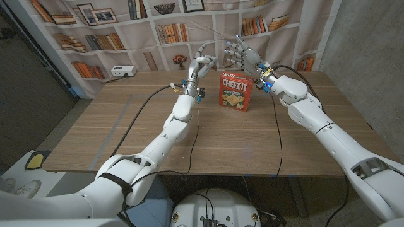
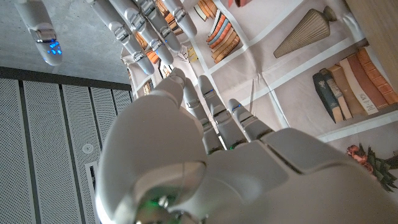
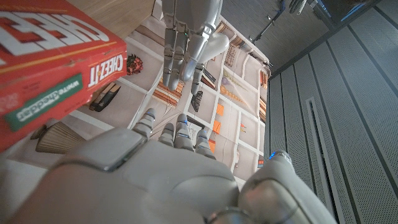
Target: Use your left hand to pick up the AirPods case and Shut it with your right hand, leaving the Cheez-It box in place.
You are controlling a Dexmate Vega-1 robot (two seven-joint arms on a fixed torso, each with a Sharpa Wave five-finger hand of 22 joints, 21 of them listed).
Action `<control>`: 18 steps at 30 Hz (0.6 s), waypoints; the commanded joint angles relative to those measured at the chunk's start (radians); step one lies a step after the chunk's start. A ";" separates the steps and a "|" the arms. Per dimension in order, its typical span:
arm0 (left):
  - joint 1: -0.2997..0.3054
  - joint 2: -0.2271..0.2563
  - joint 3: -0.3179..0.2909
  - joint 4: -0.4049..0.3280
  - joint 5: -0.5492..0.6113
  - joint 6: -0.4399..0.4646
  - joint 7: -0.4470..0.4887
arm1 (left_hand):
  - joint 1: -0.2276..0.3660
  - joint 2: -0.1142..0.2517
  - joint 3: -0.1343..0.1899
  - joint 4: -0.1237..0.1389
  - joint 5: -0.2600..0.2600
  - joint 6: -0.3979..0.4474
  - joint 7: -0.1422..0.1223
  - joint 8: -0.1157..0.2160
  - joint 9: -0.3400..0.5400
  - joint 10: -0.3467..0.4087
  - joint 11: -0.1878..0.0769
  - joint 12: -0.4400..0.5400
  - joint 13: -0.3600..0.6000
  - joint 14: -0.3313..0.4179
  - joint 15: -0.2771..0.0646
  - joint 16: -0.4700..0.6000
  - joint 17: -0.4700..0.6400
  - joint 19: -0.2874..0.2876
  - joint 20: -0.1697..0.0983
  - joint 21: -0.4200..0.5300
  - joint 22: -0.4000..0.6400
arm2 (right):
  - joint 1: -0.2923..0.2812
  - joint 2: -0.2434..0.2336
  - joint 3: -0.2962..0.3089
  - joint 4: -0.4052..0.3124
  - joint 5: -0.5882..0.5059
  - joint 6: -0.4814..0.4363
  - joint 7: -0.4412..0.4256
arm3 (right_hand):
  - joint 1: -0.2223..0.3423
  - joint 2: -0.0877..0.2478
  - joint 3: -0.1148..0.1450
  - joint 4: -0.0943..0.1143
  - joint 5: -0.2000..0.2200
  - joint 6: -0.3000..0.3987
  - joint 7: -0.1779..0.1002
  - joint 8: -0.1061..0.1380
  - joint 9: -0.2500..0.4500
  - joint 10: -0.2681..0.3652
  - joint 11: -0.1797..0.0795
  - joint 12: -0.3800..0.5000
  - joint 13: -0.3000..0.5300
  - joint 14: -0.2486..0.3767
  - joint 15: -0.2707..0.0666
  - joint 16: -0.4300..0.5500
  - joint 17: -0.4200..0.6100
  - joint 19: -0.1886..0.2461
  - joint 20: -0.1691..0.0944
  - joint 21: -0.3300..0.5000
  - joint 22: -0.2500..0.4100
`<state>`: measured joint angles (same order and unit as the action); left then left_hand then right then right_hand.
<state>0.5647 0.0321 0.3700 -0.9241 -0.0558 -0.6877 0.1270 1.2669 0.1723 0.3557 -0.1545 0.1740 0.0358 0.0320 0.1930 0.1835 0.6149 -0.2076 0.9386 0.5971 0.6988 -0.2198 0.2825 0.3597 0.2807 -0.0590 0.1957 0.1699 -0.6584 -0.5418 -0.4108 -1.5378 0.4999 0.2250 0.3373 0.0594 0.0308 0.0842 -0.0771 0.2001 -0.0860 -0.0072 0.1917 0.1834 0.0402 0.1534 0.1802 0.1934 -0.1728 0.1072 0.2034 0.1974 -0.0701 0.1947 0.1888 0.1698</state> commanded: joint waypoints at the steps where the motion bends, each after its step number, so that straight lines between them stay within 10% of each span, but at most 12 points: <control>1: 0.003 0.014 -0.002 -0.014 -0.003 -0.010 -0.013 | 0.006 -0.006 -0.004 0.001 0.007 0.001 0.002 0.000 0.002 0.004 -0.001 0.002 0.004 0.001 -0.012 -0.003 0.004 0.006 0.003 0.001 0.002 | -0.038 -0.023 0.031 -0.064 -0.020 -0.010 -0.075 | 0.001 0.010 -0.001 0.001 0.006 -0.003 -0.009 0.002 0.002 -0.002 -0.002 0.008 0.001 -0.023 0.004 0.000 0.002 0.010 0.006 0.003 0.001; 18: -0.017 0.012 -0.004 0.030 0.003 -0.041 -0.011 | 0.008 -0.005 -0.006 0.001 0.007 0.005 -0.007 0.001 0.003 0.003 0.000 0.004 0.003 0.000 -0.012 -0.006 0.005 0.006 0.003 0.001 0.003 | -0.087 -0.013 0.073 -0.067 0.062 -0.009 -0.081 | 0.005 0.012 0.001 0.000 0.006 -0.002 -0.009 0.002 0.002 -0.001 -0.007 0.013 0.002 -0.011 -0.004 0.004 0.002 0.030 -0.008 0.008 0.001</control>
<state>0.5568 0.0434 0.3669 -0.9090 -0.0676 -0.7149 0.1048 1.2669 0.1723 0.3557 -0.1545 0.1779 0.0358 0.0319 0.1930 0.1835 0.6145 -0.2071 0.9382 0.5970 0.6988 -0.2198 0.2758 0.3596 0.2806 -0.0590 0.1957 0.1699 -0.7302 -0.5656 -0.3645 -1.6248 0.4955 0.2118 0.2390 0.0635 0.0349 0.0842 -0.0771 0.2001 -0.0860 -0.0072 0.1917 0.1834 0.0403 0.1533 0.1888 0.1933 -0.1728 0.1072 0.2034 0.1974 -0.0468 0.1821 0.1925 0.1674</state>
